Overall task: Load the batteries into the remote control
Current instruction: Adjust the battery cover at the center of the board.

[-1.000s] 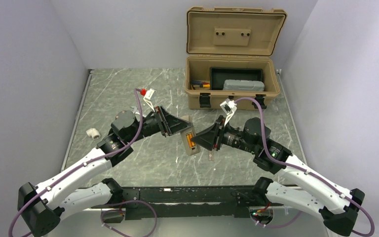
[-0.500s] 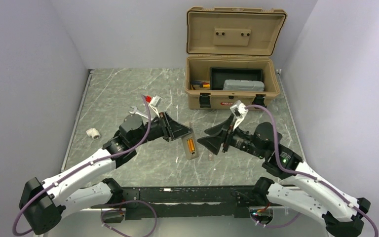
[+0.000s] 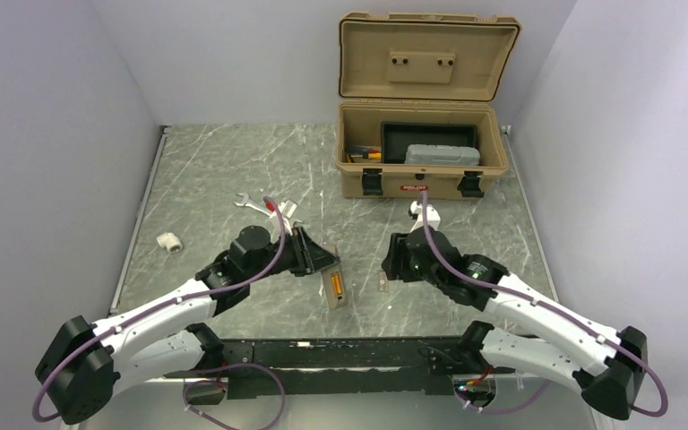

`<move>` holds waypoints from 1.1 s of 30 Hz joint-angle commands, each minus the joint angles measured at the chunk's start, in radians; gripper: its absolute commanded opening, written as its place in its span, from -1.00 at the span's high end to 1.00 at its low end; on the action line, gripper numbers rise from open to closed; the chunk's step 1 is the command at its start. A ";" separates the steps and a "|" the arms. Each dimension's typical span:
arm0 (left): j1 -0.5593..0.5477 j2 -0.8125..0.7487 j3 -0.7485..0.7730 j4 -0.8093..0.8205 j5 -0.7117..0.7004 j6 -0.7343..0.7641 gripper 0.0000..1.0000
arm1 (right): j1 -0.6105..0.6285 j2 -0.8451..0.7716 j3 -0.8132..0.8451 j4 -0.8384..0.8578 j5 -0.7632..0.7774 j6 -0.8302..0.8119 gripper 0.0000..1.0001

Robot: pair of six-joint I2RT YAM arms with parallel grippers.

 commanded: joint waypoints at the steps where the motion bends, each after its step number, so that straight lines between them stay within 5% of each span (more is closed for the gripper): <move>1: -0.002 -0.090 0.009 -0.033 -0.059 0.023 1.00 | -0.003 0.033 -0.069 -0.025 0.045 0.095 0.03; 7: -0.002 -0.143 -0.027 -0.058 -0.070 0.022 1.00 | -0.003 0.113 -0.173 0.064 0.008 0.129 0.19; 33: -0.001 -0.142 -0.041 -0.013 -0.055 0.011 1.00 | -0.062 0.352 -0.224 0.313 -0.046 0.071 -0.06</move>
